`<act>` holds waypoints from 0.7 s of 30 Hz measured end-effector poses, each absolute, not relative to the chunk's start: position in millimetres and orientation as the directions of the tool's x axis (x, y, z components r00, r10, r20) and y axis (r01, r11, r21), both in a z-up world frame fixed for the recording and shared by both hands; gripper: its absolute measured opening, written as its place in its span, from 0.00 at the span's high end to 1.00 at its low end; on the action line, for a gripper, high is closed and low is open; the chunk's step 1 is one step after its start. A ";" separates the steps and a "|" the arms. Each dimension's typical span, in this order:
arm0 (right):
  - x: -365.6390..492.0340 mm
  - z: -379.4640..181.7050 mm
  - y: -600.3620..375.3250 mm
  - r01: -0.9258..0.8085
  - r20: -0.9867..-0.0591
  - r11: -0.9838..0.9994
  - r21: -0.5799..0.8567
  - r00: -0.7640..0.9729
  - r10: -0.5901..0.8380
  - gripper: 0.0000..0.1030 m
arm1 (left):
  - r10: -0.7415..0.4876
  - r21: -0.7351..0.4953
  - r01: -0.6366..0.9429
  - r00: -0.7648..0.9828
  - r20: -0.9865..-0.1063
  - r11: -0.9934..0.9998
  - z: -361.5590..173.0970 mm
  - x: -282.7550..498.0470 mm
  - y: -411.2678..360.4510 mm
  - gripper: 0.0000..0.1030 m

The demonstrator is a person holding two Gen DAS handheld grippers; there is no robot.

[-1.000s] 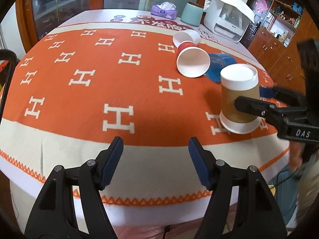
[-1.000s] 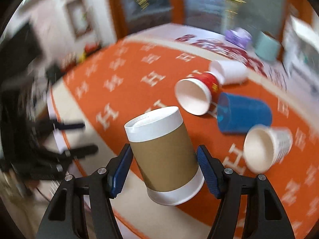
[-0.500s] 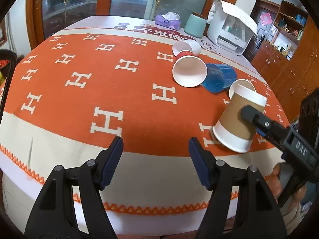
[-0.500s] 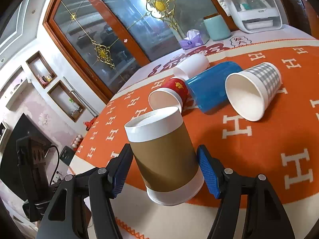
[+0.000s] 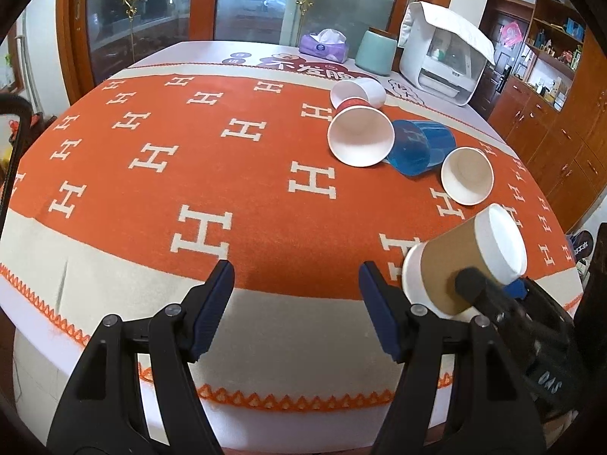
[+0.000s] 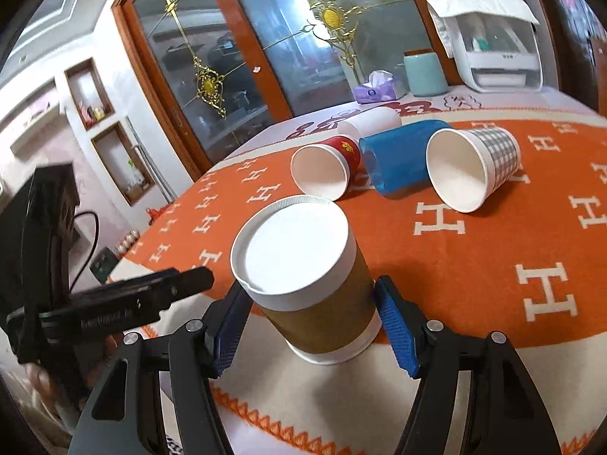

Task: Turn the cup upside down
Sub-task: 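Lower the inverted cup onto the cloth with the left tool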

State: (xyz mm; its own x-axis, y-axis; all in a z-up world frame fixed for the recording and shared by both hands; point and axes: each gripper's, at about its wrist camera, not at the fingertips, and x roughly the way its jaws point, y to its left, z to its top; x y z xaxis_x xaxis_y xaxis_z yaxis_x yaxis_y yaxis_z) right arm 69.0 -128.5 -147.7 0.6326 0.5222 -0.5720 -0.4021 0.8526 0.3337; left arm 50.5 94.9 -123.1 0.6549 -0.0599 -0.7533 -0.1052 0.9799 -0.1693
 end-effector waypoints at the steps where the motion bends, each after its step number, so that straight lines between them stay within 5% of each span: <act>1: 65.5 -147.4 -127.0 -0.409 -0.572 0.854 0.321 0.635 0.519 0.35 | -0.059 -0.166 -0.104 0.654 -0.754 0.981 -123.1 50.7 93.7 0.36; 7: 60.4 -145.5 -117.1 -0.428 -0.584 0.863 0.269 0.640 0.500 0.35 | -0.053 -0.154 -0.098 0.656 -0.753 0.983 -122.8 49.2 90.6 0.36; 13: 51.1 -141.8 -115.8 -0.431 -0.570 0.866 0.255 0.657 0.494 0.21 | -0.039 -0.141 -0.105 0.652 -0.758 0.985 -123.3 48.7 90.5 0.36; 21: 40.5 -127.0 -124.7 -0.414 -0.538 0.874 0.256 0.690 0.484 0.20 | -0.016 -0.124 -0.120 0.653 -0.757 0.985 -121.3 46.8 91.0 0.35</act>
